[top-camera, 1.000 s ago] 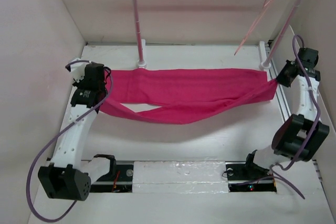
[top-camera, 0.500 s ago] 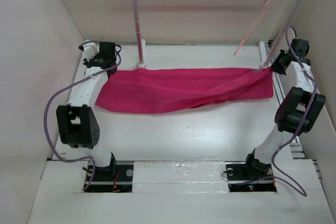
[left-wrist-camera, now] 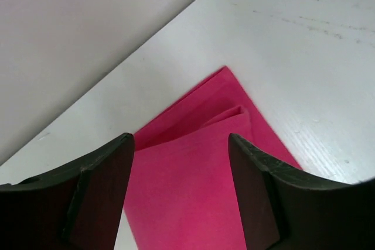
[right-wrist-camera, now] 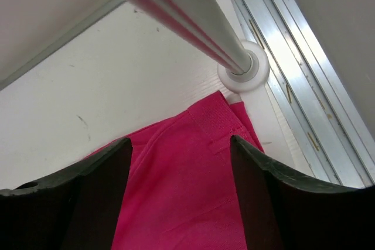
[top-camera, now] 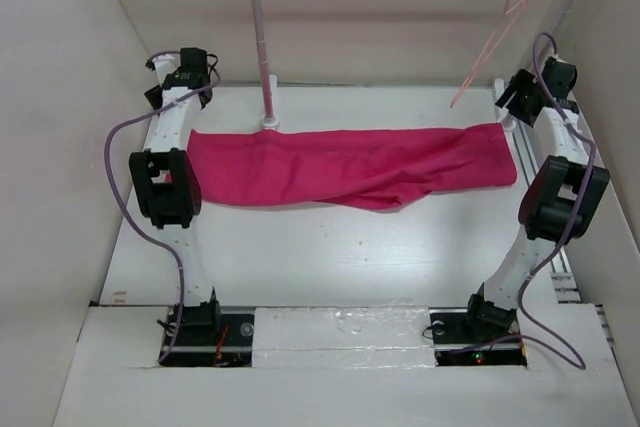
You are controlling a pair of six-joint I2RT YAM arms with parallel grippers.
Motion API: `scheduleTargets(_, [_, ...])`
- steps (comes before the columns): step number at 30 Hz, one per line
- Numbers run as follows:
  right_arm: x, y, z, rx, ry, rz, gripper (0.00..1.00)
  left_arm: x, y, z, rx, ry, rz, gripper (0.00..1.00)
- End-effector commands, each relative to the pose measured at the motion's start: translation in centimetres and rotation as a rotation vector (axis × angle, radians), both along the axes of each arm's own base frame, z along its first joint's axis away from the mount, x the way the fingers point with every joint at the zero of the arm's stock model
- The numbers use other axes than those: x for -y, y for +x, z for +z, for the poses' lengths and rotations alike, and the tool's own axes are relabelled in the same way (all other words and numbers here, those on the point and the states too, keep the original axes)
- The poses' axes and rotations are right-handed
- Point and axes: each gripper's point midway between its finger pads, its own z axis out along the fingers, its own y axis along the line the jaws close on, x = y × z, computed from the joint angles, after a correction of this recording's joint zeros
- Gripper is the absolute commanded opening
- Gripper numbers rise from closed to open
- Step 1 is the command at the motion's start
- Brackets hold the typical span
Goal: Place the trousers on the hanger
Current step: Fold the trousers
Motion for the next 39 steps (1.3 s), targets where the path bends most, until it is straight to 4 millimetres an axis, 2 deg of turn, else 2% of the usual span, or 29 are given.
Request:
scheduleTargets(1, [-0.9,-2.0,3.6,0.092,-0.024,0.059,0.72,0.8,-3.4,3.5,0.022,-0.041,-0.028,0.61])
scheduleTargets(2, [-1.5,-3.0,3.4,0.099,-0.021,0.074,0.65,1.3,-4.0,3.3,0.037,-0.072,-0.045,0.61])
scheduleTargets(3, [-2.2,-4.5,5.6,0.155,-0.042,0.082,0.30,1.8,-6.6,2.6,0.031,-0.100,-0.054,0.61])
scheduleTargets(4, [-3.8,-5.9,2.9,0.127,-0.019,0.105,0.06,2.4,-7.1,2.6,0.084,-0.135,-0.065,0.60])
scheduleTargets(5, [-4.2,-7.2,2.2,0.113,-0.015,0.105,0.00,3.7,-7.9,1.8,0.098,-0.206,-0.095,0.60])
scheduleTargets(6, [-5.3,-8.5,2.6,0.121,-0.014,0.115,0.00,4.5,-10.8,0.4,0.084,-0.249,-0.107,0.59])
scheduleTargets(7, [-6.2,-10.4,-0.8,0.074,0.024,0.120,0.00,5.2,-11.3,-0.2,0.112,-0.285,-0.129,0.59])
scheduleTargets(8, [-6.8,-11.4,-1.7,0.073,0.056,0.134,0.00,6.5,-12.0,-0.9,0.124,-0.351,-0.152,0.59])
scheduleTargets(9, [-7.0,-12.3,-2.7,0.064,0.087,0.123,0.03,7.2,-14.0,-2.4,0.103,-0.385,-0.171,0.59])
scheduleTargets(10, [-6.5,-13.0,-3.3,0.071,0.098,0.110,0.13,7.7,-14.5,-3.0,0.105,-0.413,-0.184,0.59])
scheduleTargets(11, [-6.8,-14.6,-5.8,0.019,0.130,0.104,0.23,9.3,-14.9,-3.7,0.103,-0.490,-0.220,0.58])
scheduleTargets(12, [-6.7,-15.3,-6.8,-0.001,0.161,0.091,0.42,10.0,-16.2,-5.5,0.066,-0.533,-0.229,0.58])
scheduleTargets(14, [-6.8,-16.4,-8.5,0.000,0.215,0.098,0.59,11.5,-16.6,-6.9,0.043,-0.613,-0.253,0.59])
scheduleTargets(15, [-7.0,-16.5,-8.9,-0.005,0.227,0.103,0.68,11.9,-17.1,-8.4,0.009,-0.636,-0.247,0.59])
scheduleTargets(17, [-6.9,-16.6,-10.1,-0.027,0.255,0.095,0.70,12.4,-17.0,-9.6,-0.011,-0.668,-0.253,0.59])
scheduleTargets(18, [-6.4,-16.2,-10.0,-0.006,0.266,0.080,0.70,12.5,-17.0,-10.7,-0.044,-0.673,-0.243,0.59])
scheduleTargets(22, [-5.8,-15.4,-10.8,-0.002,0.284,0.036,0.71,12.2,-16.0,-11.8,-0.067,-0.659,-0.239,0.60])
scheduleTargets(23, [-5.4,-15.2,-11.0,-0.005,0.280,0.018,0.71,12.0,-15.7,-11.9,-0.065,-0.650,-0.234,0.60])
scheduleTargets(24, [-5.8,-15.0,-12.2,-0.031,0.312,0.007,0.69,11.9,-15.2,-12.2,-0.069,-0.647,-0.229,0.61])
scheduleTargets(28, [-6.2,-13.4,-13.4,-0.039,0.364,-0.015,0.62,11.4,-13.4,-12.9,-0.069,-0.630,-0.193,0.60])
scheduleTargets(29, [-6.1,-13.2,-13.5,-0.036,0.368,-0.023,0.55,11.2,-13.1,-13.3,-0.077,-0.622,-0.181,0.60])
scheduleTargets(30, [-6.4,-13.0,-13.7,-0.039,0.372,-0.030,0.29,10.9,-12.2,-13.5,-0.078,-0.609,-0.170,0.55])
scheduleTargets(31, [-6.3,-13.0,-13.9,-0.048,0.370,-0.039,0.15,10.6,-12.2,-13.7,-0.090,-0.598,-0.155,0.49])
scheduleTargets(32, [-6.3,-12.9,-13.8,-0.049,0.367,-0.035,0.06,10.2,-11.8,-13.9,-0.093,-0.576,-0.151,0.40])
scheduleTargets(33, [-6.3,-13.4,-14.0,-0.070,0.357,-0.027,0.00,9.9,-11.1,-13.4,-0.079,-0.559,-0.158,0.16])
scheduleTargets(34, [-6.1,-13.5,-13.4,-0.063,0.333,-0.027,0.00,9.5,-11.0,-13.3,-0.082,-0.539,-0.150,0.07])
scheduleTargets(36, [-5.8,-14.6,-13.7,-0.086,0.288,-0.033,0.00,8.5,-10.2,-13.4,-0.097,-0.480,-0.139,0.00])
scheduleTargets(38, [-4.5,-16.0,-12.7,-0.066,0.270,-0.069,0.00,7.4,-10.6,-14.0,-0.153,-0.450,-0.104,0.00])
scheduleTargets(39, [-4.6,-17.4,-13.3,-0.084,0.271,-0.074,0.00,7.1,-10.5,-14.4,-0.176,-0.437,-0.094,0.00])
